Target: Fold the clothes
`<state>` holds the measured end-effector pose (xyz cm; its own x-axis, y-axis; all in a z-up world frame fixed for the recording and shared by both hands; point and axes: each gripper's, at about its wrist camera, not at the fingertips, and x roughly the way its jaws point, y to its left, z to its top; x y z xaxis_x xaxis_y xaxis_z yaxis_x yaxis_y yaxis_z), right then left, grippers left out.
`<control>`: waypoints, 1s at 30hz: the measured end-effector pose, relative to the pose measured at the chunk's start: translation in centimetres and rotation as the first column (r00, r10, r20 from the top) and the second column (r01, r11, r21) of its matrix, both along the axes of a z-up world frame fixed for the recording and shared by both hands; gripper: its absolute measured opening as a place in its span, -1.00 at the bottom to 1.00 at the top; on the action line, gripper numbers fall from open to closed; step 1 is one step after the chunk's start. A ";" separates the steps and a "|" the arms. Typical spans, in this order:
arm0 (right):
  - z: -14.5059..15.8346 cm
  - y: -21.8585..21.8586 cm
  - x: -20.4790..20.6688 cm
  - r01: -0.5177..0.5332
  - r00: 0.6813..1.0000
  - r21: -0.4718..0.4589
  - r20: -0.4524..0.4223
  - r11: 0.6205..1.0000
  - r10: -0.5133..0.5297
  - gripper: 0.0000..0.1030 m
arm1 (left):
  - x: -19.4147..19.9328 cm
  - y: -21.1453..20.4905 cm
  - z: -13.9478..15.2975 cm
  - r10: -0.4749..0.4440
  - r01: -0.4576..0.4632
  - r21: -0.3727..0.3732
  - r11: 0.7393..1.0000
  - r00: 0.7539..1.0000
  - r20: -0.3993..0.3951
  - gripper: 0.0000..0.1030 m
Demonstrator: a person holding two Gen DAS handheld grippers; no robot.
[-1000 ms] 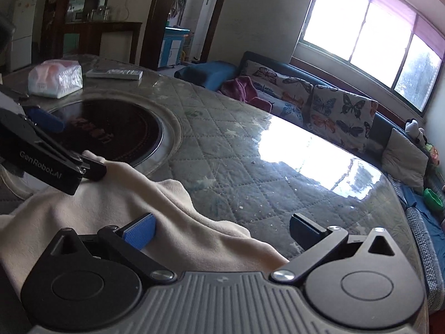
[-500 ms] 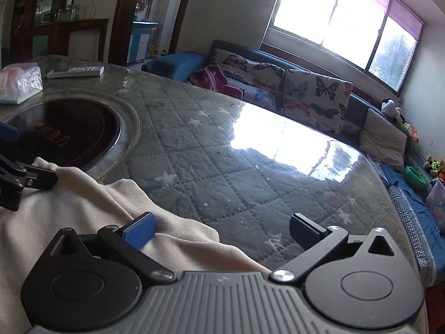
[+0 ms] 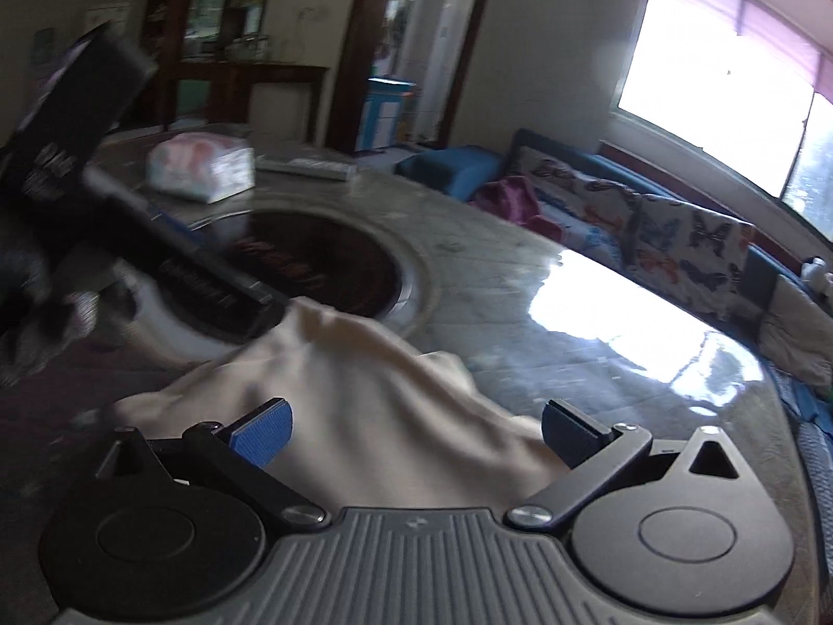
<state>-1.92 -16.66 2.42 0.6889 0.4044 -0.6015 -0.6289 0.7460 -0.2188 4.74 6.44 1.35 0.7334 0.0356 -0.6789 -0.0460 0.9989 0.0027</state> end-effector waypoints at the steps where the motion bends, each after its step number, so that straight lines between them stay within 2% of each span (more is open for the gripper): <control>1: -0.1 0.5 -0.6 -0.024 1.000 -0.009 -0.002 1.000 0.024 1.00 | -0.3 0.4 0.1 0.010 -0.010 -0.003 1.000 1.000 0.004 1.00; 7: -0.7 3.5 -3.4 -0.160 0.987 -0.050 -0.014 0.986 0.160 0.95 | -1.6 3.1 0.5 0.068 -0.068 -0.099 0.993 0.998 -0.006 0.98; 11: -1.3 5.3 -4.8 -0.226 0.974 -0.100 0.002 0.969 0.228 0.73 | -2.5 3.8 0.5 0.069 -0.071 -0.149 0.986 0.997 -0.020 0.77; 13: -1.6 6.2 -5.4 -0.259 0.965 -0.133 0.008 0.957 0.262 0.63 | -2.9 4.2 0.4 0.065 -0.070 -0.193 0.979 0.997 -0.034 0.73; 16: -2.3 7.2 -6.3 -0.299 0.950 -0.198 0.027 0.934 0.310 0.50 | -3.2 4.7 0.2 0.068 -0.083 -0.274 0.958 0.996 -0.064 0.63; 19: -2.8 8.1 -6.9 -0.327 0.938 -0.245 0.030 0.913 0.344 0.09 | -3.3 4.9 0.0 0.066 -0.092 -0.340 0.936 0.994 -0.089 0.58; 21: -2.9 8.3 -7.0 -0.328 0.937 -0.255 0.032 0.910 0.347 0.06 | -3.4 4.9 -0.2 0.060 -0.094 -0.376 0.922 0.993 -0.101 0.58; 26: -2.5 8.1 -5.6 -0.302 0.953 -0.177 -0.047 0.937 0.299 -0.34 | -3.7 4.9 -0.4 0.057 -0.106 -0.439 0.892 0.991 -0.124 0.58; 30: -1.7 6.7 -4.1 -0.263 0.960 -0.046 -0.118 0.964 0.256 -0.72 | -3.8 5.4 -0.6 0.065 -0.128 -0.502 0.855 0.988 -0.140 0.62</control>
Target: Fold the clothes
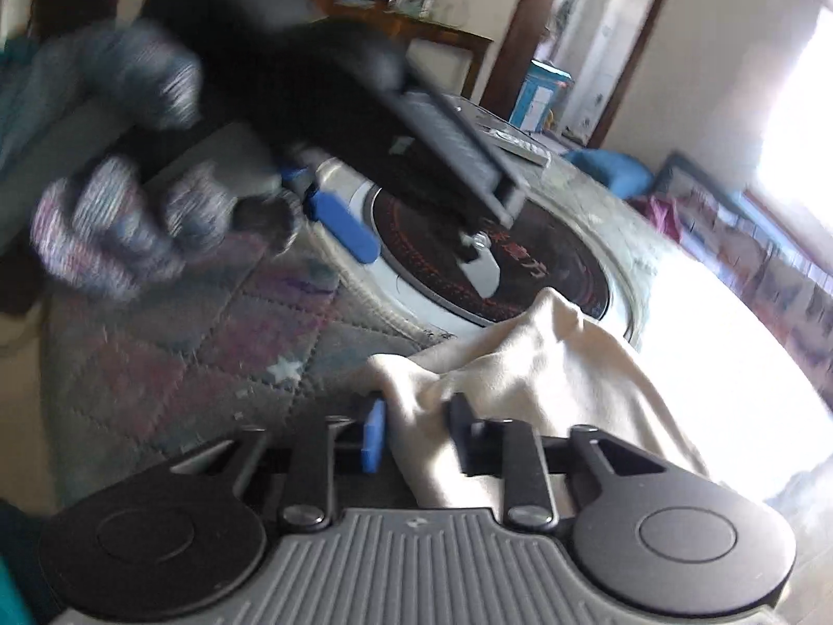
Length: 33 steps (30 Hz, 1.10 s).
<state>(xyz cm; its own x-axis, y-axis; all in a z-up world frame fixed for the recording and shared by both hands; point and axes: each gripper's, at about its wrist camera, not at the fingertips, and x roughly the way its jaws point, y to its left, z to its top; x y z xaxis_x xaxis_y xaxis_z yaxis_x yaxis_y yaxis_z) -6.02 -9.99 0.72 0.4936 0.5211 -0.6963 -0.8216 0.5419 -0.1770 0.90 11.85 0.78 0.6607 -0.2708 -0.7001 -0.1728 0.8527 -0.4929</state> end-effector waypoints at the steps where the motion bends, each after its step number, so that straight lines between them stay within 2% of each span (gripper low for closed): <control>1: 0.3 -0.4 0.3 0.012 1.000 0.029 -0.020 1.000 -0.011 -0.78 | 0.0 0.1 0.0 0.005 -0.005 -0.021 1.000 1.000 -0.003 0.63; 5: 1.6 -2.1 1.4 0.056 0.994 0.135 -0.099 0.989 -0.043 -0.84 | 0.2 0.4 -0.4 0.025 -0.027 -0.115 0.993 0.999 -0.021 0.68; 10: 3.0 -4.2 2.2 0.089 0.986 0.234 -0.157 0.968 -0.053 -0.85 | 0.8 0.3 -1.2 0.030 -0.040 -0.249 0.968 0.999 -0.043 0.69; 16: 3.4 -5.8 2.3 0.093 0.983 0.280 -0.176 0.956 -0.045 -0.86 | 1.4 -0.5 -2.2 0.023 -0.046 -0.395 0.917 0.998 -0.062 0.73; 20: 3.7 -6.4 1.9 0.079 0.984 0.294 -0.175 0.953 -0.028 -0.86 | 2.0 -1.1 -2.6 -0.001 -0.029 -0.433 0.901 0.998 -0.070 0.69; 22: 3.8 -6.6 1.8 0.068 0.985 0.303 -0.172 0.951 -0.016 -0.86 | 2.2 -1.3 -2.9 -0.011 -0.024 -0.445 0.895 0.997 -0.077 0.56; 23: 3.8 -6.7 1.6 0.062 0.985 0.304 -0.171 0.951 -0.010 -0.86 | 2.3 -1.3 -3.1 -0.016 -0.024 -0.453 0.891 0.996 -0.084 0.44; 24: 3.8 -6.8 1.4 0.056 0.985 0.304 -0.171 0.951 -0.004 -0.86 | 2.3 -1.2 -3.4 -0.017 -0.028 -0.463 0.886 0.996 -0.092 0.21; 27: 3.5 -7.0 1.1 0.040 0.985 0.303 -0.172 0.952 0.013 -0.86 | 2.3 -1.0 -4.3 -0.018 -0.042 -0.484 0.874 0.993 -0.119 -0.26; 30: 3.1 -7.0 0.7 0.024 0.985 0.295 -0.170 0.955 0.027 -0.86 | 2.0 -0.5 -4.7 -0.012 -0.053 -0.488 0.871 0.992 -0.129 -0.49; 33: 2.9 -7.3 0.5 0.036 0.985 0.289 -0.174 0.957 0.016 -0.79 | 1.9 -0.2 -4.8 -0.008 -0.056 -0.474 0.879 0.991 -0.132 -0.60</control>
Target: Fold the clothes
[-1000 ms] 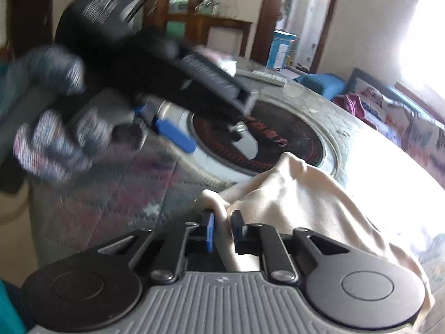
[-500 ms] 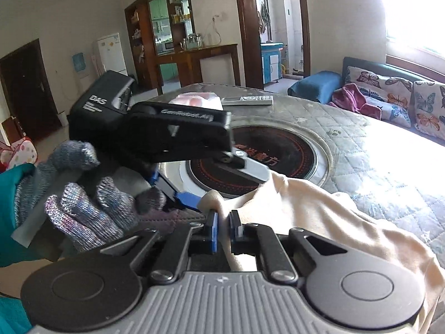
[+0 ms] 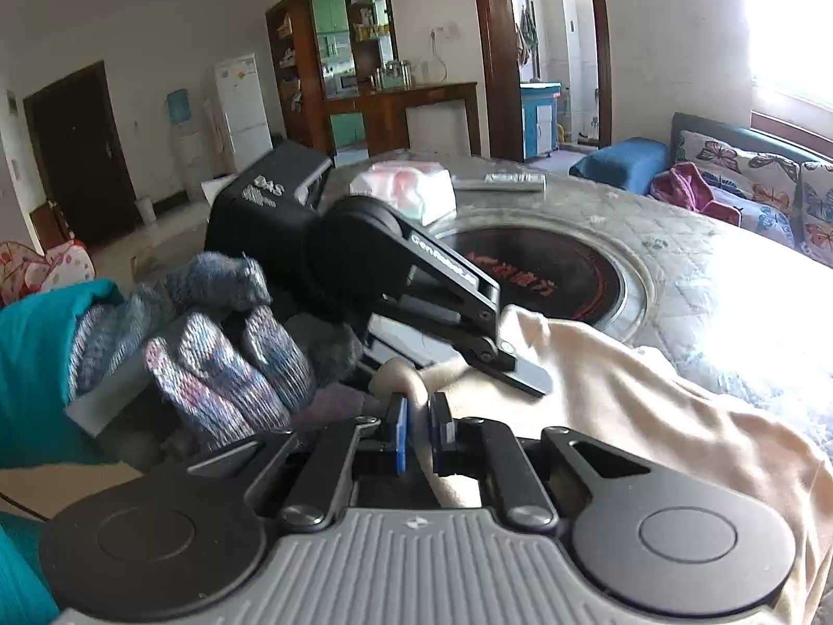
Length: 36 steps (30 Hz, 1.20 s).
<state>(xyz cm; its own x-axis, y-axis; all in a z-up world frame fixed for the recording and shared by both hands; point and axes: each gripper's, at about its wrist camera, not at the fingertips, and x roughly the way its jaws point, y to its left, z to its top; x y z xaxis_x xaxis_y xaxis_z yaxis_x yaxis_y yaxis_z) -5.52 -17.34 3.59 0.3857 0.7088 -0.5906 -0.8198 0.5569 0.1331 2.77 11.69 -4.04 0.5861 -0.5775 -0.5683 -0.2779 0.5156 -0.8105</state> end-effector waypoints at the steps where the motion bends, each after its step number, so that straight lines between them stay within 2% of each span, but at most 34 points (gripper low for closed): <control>1: 0.0 -0.4 -0.1 0.015 1.000 0.007 -0.002 1.000 -0.015 -0.73 | -0.1 0.0 0.1 -0.002 0.002 0.007 1.000 1.000 0.005 -0.60; 5: 0.3 -2.8 0.2 0.132 0.991 0.017 0.010 0.991 -0.132 -0.46 | -0.2 0.0 0.3 -0.012 0.011 0.052 0.999 1.000 0.029 -0.61; 8: 0.4 -5.4 1.1 0.269 0.963 0.004 0.025 0.963 -0.269 -0.20 | -0.3 -0.3 0.5 -0.018 0.015 0.075 0.997 0.999 0.038 -0.61; 9: 0.4 -6.1 1.4 0.306 0.952 -0.001 0.029 0.952 -0.306 -0.20 | -0.3 -0.3 0.6 -0.020 0.017 0.082 0.996 0.999 0.040 -0.61; 11: 0.0 -8.4 2.4 0.415 0.910 -0.010 0.023 0.910 -0.415 -0.19 | -0.3 -0.5 0.8 -0.023 0.018 0.095 0.995 0.999 0.045 -0.61; 15: -1.2 -12.7 4.0 0.561 0.827 -0.014 -0.013 0.827 -0.562 -0.16 | 0.0 -1.0 0.9 -0.029 0.023 0.108 0.994 0.998 0.051 -0.61; 18: -2.6 -15.1 5.1 0.622 0.780 0.001 -0.080 0.783 -0.620 -0.15 | 0.1 -1.3 1.1 -0.034 0.028 0.120 0.992 0.998 0.053 -0.61; 22: -4.3 -16.9 6.5 0.661 0.743 0.025 -0.159 0.750 -0.650 -0.15 | 0.2 -1.5 1.2 -0.038 0.031 0.129 0.991 0.998 0.054 -0.61; 25: -4.8 -17.2 6.7 0.663 0.740 0.048 -0.189 0.747 -0.645 -0.20 | 0.5 -1.9 1.4 -0.044 0.035 0.146 0.989 0.997 0.058 -0.61; 28: -4.8 -17.8 6.6 0.662 0.740 0.081 -0.227 0.745 -0.633 -0.70 | 0.6 -2.4 1.8 -0.057 0.043 0.191 0.981 0.996 0.072 -0.61; 29: -4.8 -17.9 6.5 0.663 0.740 0.088 -0.228 0.743 -0.633 -0.78 | 0.6 -2.7 2.0 -0.066 0.047 0.214 0.976 0.995 0.080 -0.65; 36: -3.2 -19.3 4.3 0.694 0.720 0.181 -0.192 0.697 -0.667 -0.84 | 0.4 -5.1 4.7 -0.156 0.098 0.310 0.946 0.973 0.168 -0.70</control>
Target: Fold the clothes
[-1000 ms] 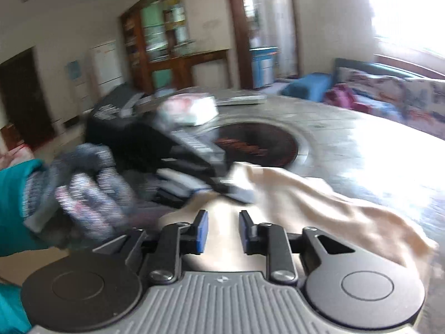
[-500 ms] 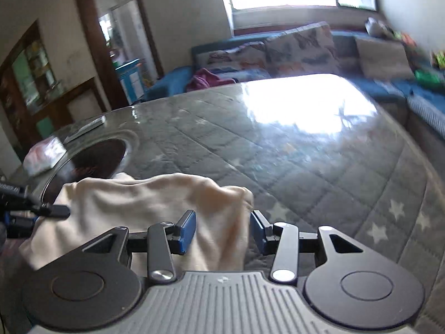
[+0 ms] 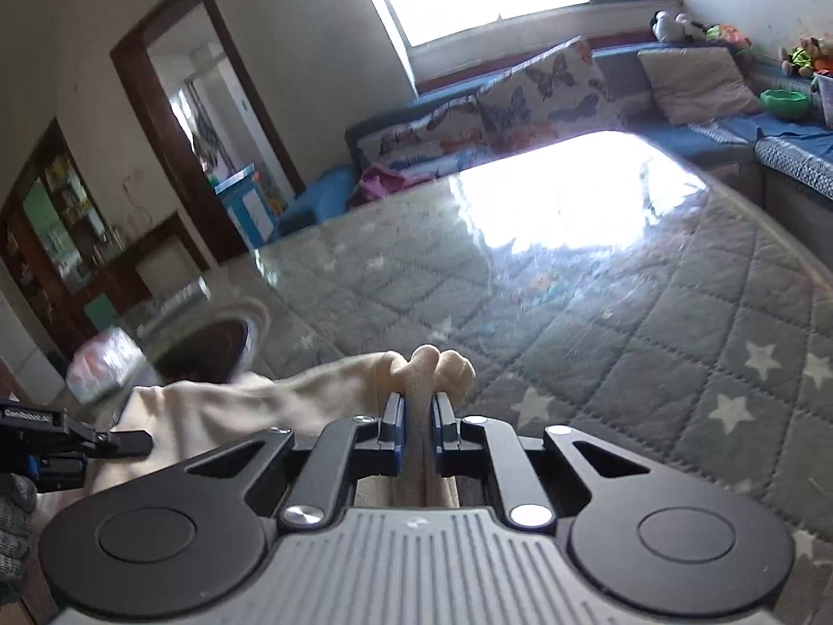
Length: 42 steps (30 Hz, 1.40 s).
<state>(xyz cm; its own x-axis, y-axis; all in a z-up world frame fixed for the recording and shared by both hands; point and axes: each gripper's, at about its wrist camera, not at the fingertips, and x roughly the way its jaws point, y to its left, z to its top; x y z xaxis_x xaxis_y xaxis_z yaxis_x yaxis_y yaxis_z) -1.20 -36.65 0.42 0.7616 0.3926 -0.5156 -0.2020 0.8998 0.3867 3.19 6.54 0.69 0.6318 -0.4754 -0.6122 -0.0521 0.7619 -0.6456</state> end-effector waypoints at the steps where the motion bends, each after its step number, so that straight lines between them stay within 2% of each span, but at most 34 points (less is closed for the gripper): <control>1: 0.4 -0.4 -0.3 0.007 1.000 0.003 0.014 1.000 -0.007 -0.85 | 0.0 -0.5 0.4 -0.014 0.014 0.006 1.000 1.000 0.012 -0.70; 5: 2.0 -2.3 -1.2 0.045 0.997 -0.007 0.061 0.999 -0.044 -0.99 | 0.5 -3.1 1.8 -0.070 0.069 0.022 0.997 0.996 0.055 -0.71; 8: 2.6 -4.2 -1.4 0.073 0.996 0.009 0.051 0.997 -0.073 -0.97 | 1.2 -5.0 2.4 -0.094 0.091 0.034 0.995 0.993 0.070 -0.71; 12: 2.0 -5.6 -1.8 0.094 0.996 -0.025 0.017 0.995 -0.093 -0.79 | 1.7 -6.1 2.4 -0.092 0.089 0.046 0.995 0.994 0.061 -0.71; 13: 1.5 -5.7 -1.7 0.088 0.996 -0.020 0.003 0.996 -0.088 -0.66 | 1.8 -6.2 2.4 -0.088 0.086 0.049 0.995 0.995 0.055 -0.71; 14: 1.0 -5.8 -1.6 0.083 0.997 -0.016 -0.009 0.996 -0.083 -0.41 | 1.8 -6.1 2.3 -0.081 0.079 0.053 0.995 0.996 0.048 -0.71; 16: 0.0 -5.9 -1.2 0.072 0.997 -0.010 -0.030 0.997 -0.072 -0.21 | 2.1 -6.0 2.1 -0.067 0.065 0.059 0.996 0.997 0.034 -0.71; 22: -2.3 -5.7 1.1 0.056 0.995 0.033 -0.080 0.998 -0.053 -0.12 | 2.4 -5.0 1.4 -0.049 0.048 0.067 0.997 0.999 0.009 -0.71; 27: -2.9 -4.7 1.6 0.029 0.997 0.064 -0.079 0.998 -0.024 -0.16 | 2.7 -4.9 0.7 -0.042 0.042 0.077 0.996 0.999 -0.011 -0.71; 28: -2.9 -4.7 1.5 0.028 0.996 0.078 -0.084 0.997 -0.021 -0.45 | 2.7 -4.9 0.6 -0.040 0.041 0.078 0.996 0.999 -0.014 -0.71; 29: -3.0 -4.8 1.5 0.027 0.996 0.092 -0.089 0.995 -0.019 -0.61 | 2.8 -4.9 0.6 -0.040 0.041 0.079 0.996 0.999 -0.016 -0.71; 31: -3.2 -4.9 1.4 0.026 0.995 0.119 -0.099 0.992 -0.014 -0.66 | 2.8 -5.0 0.8 -0.051 0.051 0.076 0.996 0.999 -0.005 -0.71; 33: -2.3 -5.5 0.6 0.044 0.997 0.141 -0.069 0.989 -0.035 -0.70 | 2.7 -5.3 1.3 -0.067 0.066 0.075 0.995 0.998 0.010 -0.71; 34: -1.8 -5.8 0.2 0.055 0.998 0.152 -0.051 0.987 -0.048 -0.79 | 2.7 -5.5 1.7 -0.078 0.077 0.075 0.994 0.997 0.022 -0.71; 37: -0.4 -6.8 -1.1 0.085 0.996 0.185 0.003 0.979 -0.087 -0.81 | 2.7 -6.8 3.0 -0.122 0.118 0.066 0.991 0.991 0.060 -0.72; 42: 2.2 -9.0 -3.0 0.144 0.984 0.158 0.085 0.977 -0.159 -0.82 | 2.8 -10.4 4.8 -0.213 0.207 0.058 0.977 0.969 0.122 -0.72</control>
